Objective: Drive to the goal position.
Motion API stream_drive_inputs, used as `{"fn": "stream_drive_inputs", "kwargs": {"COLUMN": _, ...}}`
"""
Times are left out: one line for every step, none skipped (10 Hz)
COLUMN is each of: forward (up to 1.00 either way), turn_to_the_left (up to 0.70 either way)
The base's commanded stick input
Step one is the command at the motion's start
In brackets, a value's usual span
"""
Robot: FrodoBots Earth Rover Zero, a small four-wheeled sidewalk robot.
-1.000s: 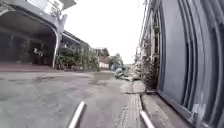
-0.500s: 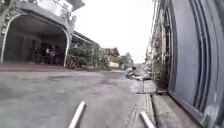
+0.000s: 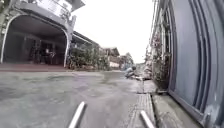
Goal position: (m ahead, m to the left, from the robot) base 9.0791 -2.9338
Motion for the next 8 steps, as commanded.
{"fn": "stream_drive_inputs", "kwargs": {"forward": 0.0, "turn_to_the_left": 0.7}}
{"fn": "stream_drive_inputs", "kwargs": {"forward": 0.07, "turn_to_the_left": 0.67}}
{"fn": "stream_drive_inputs", "kwargs": {"forward": 0.5, "turn_to_the_left": 0.45}}
{"fn": "stream_drive_inputs", "kwargs": {"forward": 0.7, "turn_to_the_left": 0.35}}
{"fn": "stream_drive_inputs", "kwargs": {"forward": 0.7, "turn_to_the_left": 0.35}}
{"fn": "stream_drive_inputs", "kwargs": {"forward": 0.7, "turn_to_the_left": 0.06}}
{"fn": "stream_drive_inputs", "kwargs": {"forward": 0.7, "turn_to_the_left": 0.0}}
{"fn": "stream_drive_inputs", "kwargs": {"forward": 0.7, "turn_to_the_left": 0.0}}
